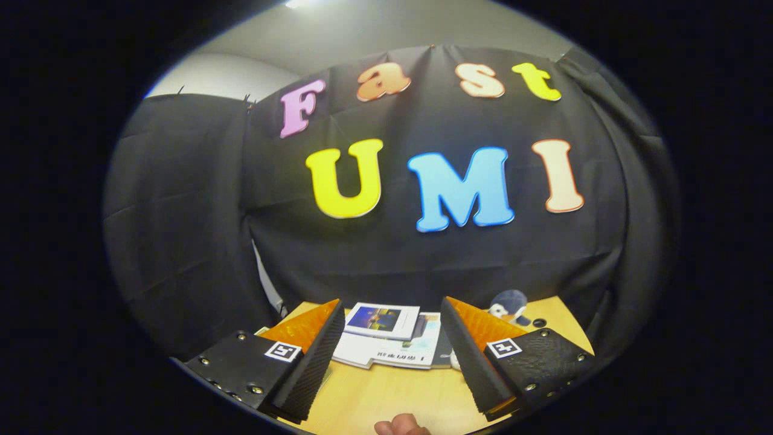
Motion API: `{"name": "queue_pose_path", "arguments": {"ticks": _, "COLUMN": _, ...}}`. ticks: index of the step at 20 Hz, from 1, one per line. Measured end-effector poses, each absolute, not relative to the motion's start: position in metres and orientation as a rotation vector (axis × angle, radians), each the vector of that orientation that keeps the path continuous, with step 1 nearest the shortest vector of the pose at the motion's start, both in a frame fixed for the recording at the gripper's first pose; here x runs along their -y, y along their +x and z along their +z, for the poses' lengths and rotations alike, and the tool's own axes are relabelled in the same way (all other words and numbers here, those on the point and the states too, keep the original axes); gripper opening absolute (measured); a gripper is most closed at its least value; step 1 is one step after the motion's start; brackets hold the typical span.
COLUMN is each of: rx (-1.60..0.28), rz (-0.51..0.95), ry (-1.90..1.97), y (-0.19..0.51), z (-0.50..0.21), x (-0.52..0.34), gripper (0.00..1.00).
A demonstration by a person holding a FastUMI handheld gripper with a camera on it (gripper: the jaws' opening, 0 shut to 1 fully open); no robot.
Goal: Open the storage box then place both shoes into the box .Put the left shoe in first, then the right shoe, with the right side of both shoes facing outward in a uniform manner.
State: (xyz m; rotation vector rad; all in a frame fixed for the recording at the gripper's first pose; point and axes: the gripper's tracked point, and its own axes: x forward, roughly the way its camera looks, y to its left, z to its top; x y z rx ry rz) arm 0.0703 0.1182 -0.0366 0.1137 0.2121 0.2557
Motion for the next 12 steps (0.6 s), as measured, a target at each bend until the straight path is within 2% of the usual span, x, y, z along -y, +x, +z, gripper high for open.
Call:
{"name": "queue_pose_path", "arguments": {"ticks": 4, "rx": -0.113, "rz": 0.156, "ry": 0.110, "y": 0.068, "z": -0.021, "x": -0.062, "gripper": 0.96}}
{"name": "queue_pose_path", "arguments": {"ticks": 12, "rx": -0.089, "rz": 0.105, "ry": 0.075, "y": 0.060, "z": -0.019, "x": -0.016, "gripper": 0.96}}
